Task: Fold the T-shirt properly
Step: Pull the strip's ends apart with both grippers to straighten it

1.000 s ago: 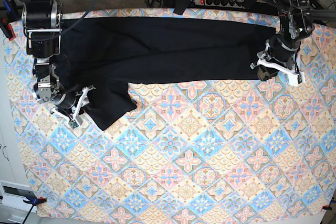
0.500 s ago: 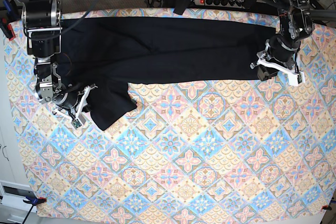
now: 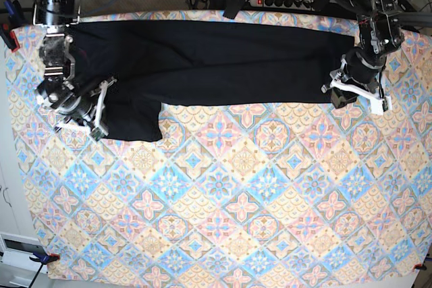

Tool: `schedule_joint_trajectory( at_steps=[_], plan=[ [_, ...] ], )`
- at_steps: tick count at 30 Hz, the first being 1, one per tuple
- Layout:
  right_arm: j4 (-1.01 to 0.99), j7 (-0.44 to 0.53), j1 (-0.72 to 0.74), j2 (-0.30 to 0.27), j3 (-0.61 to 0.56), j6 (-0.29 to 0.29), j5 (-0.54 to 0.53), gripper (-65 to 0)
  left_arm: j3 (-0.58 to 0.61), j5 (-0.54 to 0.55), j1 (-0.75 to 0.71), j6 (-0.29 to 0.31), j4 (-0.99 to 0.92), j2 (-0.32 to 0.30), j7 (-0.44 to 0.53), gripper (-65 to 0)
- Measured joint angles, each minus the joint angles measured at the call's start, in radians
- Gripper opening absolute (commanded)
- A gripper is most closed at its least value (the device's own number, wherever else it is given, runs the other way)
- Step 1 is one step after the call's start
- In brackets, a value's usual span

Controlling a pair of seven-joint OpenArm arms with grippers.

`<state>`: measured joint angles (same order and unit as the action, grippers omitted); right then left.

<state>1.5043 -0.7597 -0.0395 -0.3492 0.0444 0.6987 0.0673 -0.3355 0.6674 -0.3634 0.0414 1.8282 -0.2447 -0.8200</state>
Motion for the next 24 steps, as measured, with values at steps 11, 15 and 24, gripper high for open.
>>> schedule_joint_trajectory(
  at_steps=[11, 15, 24],
  plan=[
    [0.399, -0.117, -0.291, 0.000, 0.016, 0.000, 0.000, -63.2, 0.000, -0.002, -0.003, 0.000, 0.000, 0.000, 0.000, -46.0],
    [0.426, -0.105, -0.409, 0.006, 0.063, 0.004, -0.006, -63.2, 0.000, -0.001, -0.001, 0.000, -0.021, -0.002, 0.001, -46.0],
    [0.435, -0.079, -0.530, 0.002, 0.143, 0.002, 0.003, -62.0, -0.002, -0.002, -0.003, 0.000, -0.048, -0.002, 0.001, -46.0]
  ],
)
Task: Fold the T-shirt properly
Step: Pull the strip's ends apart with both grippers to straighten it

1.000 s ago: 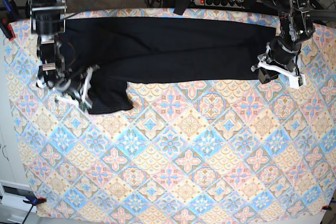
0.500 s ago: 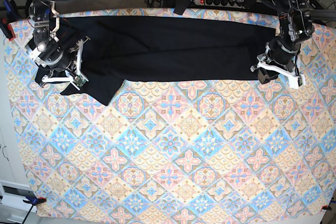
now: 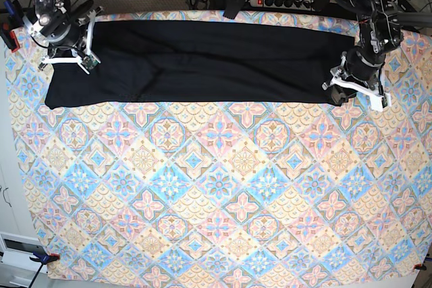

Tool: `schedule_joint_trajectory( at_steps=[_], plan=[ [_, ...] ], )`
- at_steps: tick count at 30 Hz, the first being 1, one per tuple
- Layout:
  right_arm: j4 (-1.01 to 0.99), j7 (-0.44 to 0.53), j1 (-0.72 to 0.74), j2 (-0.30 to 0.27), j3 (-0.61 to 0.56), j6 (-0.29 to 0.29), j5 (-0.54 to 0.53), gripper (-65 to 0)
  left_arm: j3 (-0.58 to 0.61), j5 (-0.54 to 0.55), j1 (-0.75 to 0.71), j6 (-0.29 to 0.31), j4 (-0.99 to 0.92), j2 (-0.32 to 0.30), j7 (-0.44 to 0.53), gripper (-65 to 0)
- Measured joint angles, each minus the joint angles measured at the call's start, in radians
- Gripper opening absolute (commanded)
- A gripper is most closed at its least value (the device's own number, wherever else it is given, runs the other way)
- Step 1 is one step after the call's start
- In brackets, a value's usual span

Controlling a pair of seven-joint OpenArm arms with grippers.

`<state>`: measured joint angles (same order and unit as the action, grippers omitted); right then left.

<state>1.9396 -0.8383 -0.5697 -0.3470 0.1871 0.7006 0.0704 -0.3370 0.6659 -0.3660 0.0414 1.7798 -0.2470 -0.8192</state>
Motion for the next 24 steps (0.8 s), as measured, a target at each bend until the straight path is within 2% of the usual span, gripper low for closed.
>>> schedule_joint_trajectory(
  at_steps=[4, 6, 8, 12, 15, 17, 20, 24],
  plan=[
    [0.000, -0.002, 0.002, 0.000, 0.006, 0.002, 0.001, -51.3, 0.000, -0.001, 0.000, 0.000, 0.000, -0.003, -0.005, -46.0],
    [0.000, 0.001, 0.002, 0.002, 0.033, 0.003, -0.001, -45.6, 0.009, 0.005, -0.008, 0.001, 0.000, -0.037, -0.013, -46.0],
    [0.000, 0.005, 0.002, 0.009, 0.093, 0.006, -0.011, -42.7, 0.009, 0.010, -0.011, 0.006, 0.000, -0.091, -0.057, -45.6],
    [0.000, -0.008, 0.018, 0.009, 0.188, 0.002, 0.007, -42.2, 0.013, -0.005, -0.005, 0.003, -0.024, -0.195, -0.209, -37.2],
    [0.000, 0.007, 0.048, 0.018, 0.182, 0.005, -0.010, -42.2, 0.094, 0.008, -0.007, 0.008, -0.024, -0.293, -0.259, -28.0],
    [0.000, 0.011, 0.052, 0.023, 0.176, 0.005, -0.017, -42.2, 0.161, 0.007, -0.003, 0.008, -0.025, -0.367, -0.254, -24.2],
    [0.000, -0.003, 0.057, 0.026, 0.167, 0.002, 0.002, -42.2, 0.223, 0.004, 0.000, 0.007, -0.040, -0.425, -0.253, -23.9],
    [-0.001, 0.007, 0.078, 0.040, 0.146, 0.002, -0.006, -42.2, 0.340, 0.008, 0.047, 0.008, -0.138, -0.435, -0.270, -23.8]
  ],
)
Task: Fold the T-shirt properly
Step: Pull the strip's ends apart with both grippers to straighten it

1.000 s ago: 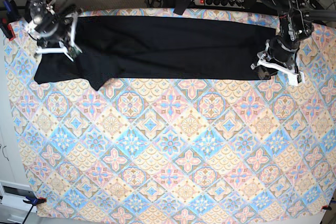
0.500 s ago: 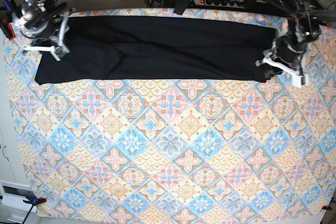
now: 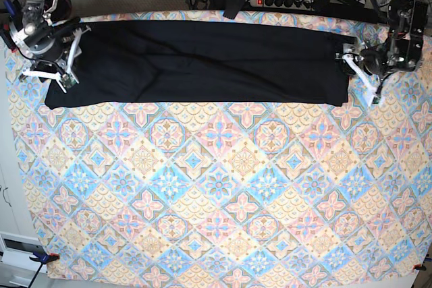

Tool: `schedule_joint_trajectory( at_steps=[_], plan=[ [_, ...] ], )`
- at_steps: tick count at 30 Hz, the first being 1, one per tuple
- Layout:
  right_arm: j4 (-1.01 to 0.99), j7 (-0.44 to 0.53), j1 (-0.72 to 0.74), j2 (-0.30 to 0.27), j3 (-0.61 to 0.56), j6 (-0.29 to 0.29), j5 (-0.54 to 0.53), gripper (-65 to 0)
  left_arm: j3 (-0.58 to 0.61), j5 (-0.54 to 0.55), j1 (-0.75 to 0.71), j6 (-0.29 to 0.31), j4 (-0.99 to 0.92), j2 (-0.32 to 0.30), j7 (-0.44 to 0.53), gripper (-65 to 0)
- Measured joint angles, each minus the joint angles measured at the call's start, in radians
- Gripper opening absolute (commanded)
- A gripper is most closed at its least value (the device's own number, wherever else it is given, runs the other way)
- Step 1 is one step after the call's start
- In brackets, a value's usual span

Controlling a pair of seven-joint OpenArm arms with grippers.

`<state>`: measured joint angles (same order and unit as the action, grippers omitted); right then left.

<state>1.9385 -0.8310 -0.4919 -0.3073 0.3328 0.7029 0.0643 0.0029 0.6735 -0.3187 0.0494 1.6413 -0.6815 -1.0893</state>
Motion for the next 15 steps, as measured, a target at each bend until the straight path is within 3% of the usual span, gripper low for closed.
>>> schedule_joint_trajectory(
  at_steps=[5, 13, 15],
  plan=[
    [0.000, -0.009, -0.005, 0.002, 0.000, 0.000, 0.007, -42.2, 0.066, 0.000, 0.072, 0.000, -0.115, 0.002, 0.033, -23.8],
    [0.000, -0.008, -0.004, 0.002, 0.004, 0.000, 0.007, -42.2, 0.071, -0.018, 0.083, -0.011, -0.178, 0.073, 0.035, -24.1],
    [0.000, -0.007, -0.004, 0.003, 0.002, 0.001, 0.005, -42.2, 0.067, -0.028, 0.083, 0.013, -0.177, 0.106, 0.034, -25.0]
  ],
)
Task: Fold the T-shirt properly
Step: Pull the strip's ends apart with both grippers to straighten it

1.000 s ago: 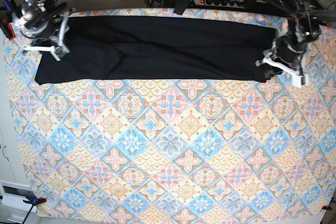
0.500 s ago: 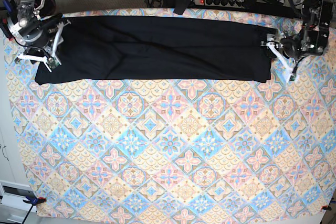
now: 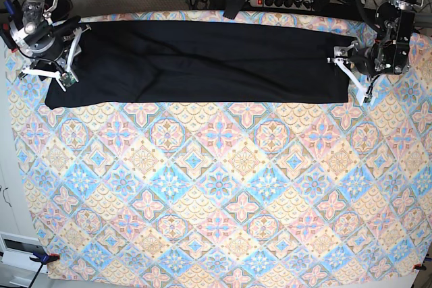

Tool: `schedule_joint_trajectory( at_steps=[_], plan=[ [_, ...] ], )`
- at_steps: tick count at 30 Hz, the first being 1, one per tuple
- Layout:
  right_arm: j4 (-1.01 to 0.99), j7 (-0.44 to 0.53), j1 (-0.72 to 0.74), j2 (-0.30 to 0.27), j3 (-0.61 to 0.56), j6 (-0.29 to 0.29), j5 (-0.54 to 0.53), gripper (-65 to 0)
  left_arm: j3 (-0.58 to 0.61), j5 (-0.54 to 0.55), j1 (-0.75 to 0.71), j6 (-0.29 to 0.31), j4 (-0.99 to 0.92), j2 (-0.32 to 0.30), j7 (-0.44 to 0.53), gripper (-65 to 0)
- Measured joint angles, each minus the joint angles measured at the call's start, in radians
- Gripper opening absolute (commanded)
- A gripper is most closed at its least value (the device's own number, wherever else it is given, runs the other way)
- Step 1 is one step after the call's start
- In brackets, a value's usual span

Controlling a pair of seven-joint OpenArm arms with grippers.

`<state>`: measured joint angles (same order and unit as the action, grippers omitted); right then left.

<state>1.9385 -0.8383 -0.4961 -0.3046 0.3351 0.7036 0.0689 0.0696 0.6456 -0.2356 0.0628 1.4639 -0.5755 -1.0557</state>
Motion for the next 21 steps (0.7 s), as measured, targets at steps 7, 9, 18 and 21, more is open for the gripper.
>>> schedule_joint_trajectory(
  at_steps=[7, 9, 18, 21],
  plan=[
    [0.000, 0.000, 0.000, 0.000, -0.001, 0.000, -0.002, -42.2, -0.016, -0.019, 0.003, 0.077, -0.006, 0.048, 0.034, -50.6],
    [0.000, 0.000, 0.000, 0.000, 0.000, 0.000, -0.002, -42.2, -0.047, 0.002, 0.002, 0.107, -0.010, 0.065, 0.036, -50.2],
    [0.000, -0.001, 0.000, -0.003, -0.001, -0.001, 0.000, -42.2, -0.232, 0.159, -0.011, 0.169, -0.016, 0.108, 0.024, -65.0],
    [0.000, 0.000, 0.000, 0.000, 0.000, 0.000, 0.002, -42.2, -0.352, 0.140, -0.017, 0.162, -0.016, 0.093, 0.024, -65.0]
  ],
)
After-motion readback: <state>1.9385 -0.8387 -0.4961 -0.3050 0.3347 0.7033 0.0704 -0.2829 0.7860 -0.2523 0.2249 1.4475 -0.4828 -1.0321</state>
